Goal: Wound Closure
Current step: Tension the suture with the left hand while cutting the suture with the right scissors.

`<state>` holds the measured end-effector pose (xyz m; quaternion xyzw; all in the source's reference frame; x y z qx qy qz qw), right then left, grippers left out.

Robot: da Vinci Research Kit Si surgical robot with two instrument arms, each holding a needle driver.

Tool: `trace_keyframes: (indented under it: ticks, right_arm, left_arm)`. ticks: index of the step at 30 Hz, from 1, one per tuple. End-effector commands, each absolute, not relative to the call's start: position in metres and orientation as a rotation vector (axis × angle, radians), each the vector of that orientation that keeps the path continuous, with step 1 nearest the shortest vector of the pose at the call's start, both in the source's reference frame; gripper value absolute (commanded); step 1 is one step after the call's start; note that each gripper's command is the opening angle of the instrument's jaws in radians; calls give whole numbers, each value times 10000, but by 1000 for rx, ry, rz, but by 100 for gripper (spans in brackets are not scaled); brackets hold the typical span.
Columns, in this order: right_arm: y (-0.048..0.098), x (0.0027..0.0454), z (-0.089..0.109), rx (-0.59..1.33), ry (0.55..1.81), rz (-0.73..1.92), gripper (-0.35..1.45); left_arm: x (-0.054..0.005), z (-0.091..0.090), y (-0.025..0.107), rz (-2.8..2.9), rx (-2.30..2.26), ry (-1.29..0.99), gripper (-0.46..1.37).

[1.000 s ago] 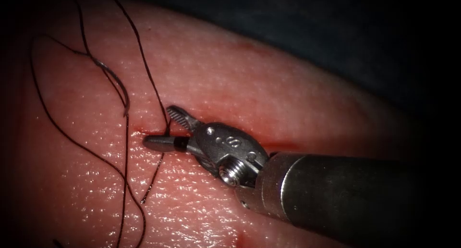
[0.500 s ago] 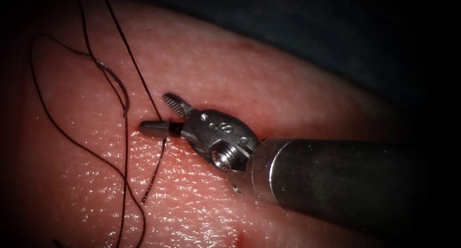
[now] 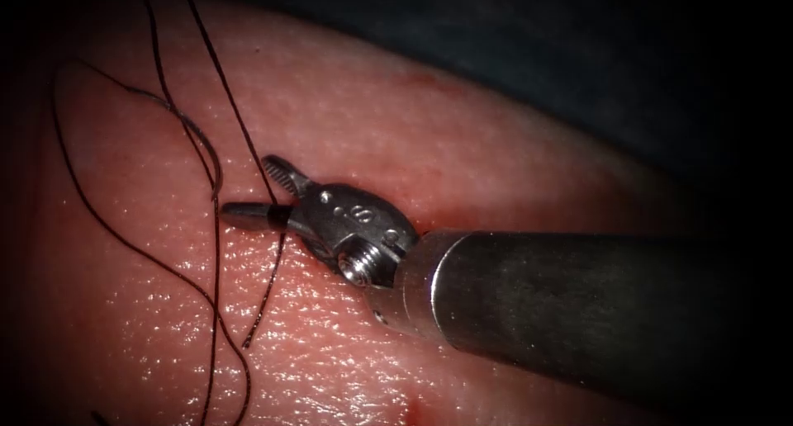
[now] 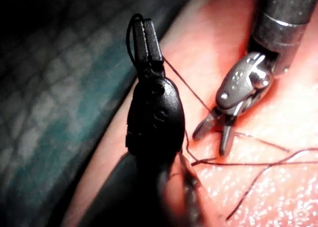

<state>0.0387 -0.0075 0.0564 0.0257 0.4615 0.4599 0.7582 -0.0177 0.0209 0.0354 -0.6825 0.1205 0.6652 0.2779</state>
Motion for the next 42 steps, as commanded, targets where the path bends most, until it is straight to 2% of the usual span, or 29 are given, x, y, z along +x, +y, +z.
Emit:
trace_keyframes:
  ticks: [1,25,32,34,36,37,38,39,40,42]
  right_arm:
    - [-75,388,565,57,1009,996,128]
    - [-75,406,567,52,1027,979,128]
    - [-74,410,567,55,1034,977,116]
    - [-75,411,567,56,1044,974,108]
    - [-75,411,567,52,1050,968,88]
    - [-75,412,567,48,1056,968,60]
    - [-76,412,566,42,1060,964,9]
    - [-76,412,566,39,1065,964,-17]
    - [-76,412,565,36,1070,965,-35]
    - [-75,412,565,35,1076,966,-35]
  left_arm:
    - [-177,354,209,1785,-1834,322,-35]
    - [-183,347,205,1783,-1848,317,-35]
    - [-184,345,204,1783,-1851,315,-35]
    - [-184,345,204,1783,-1851,315,-35]
    - [-184,345,204,1783,-1851,316,-35]
    - [-184,345,204,1783,-1851,316,-35]
    - [-184,345,203,1783,-1851,316,-35]
    - [-184,345,203,1783,-1851,316,-35]
    - [-184,345,203,1783,-1851,316,-35]
    - [-185,345,203,1784,-1852,316,-35]
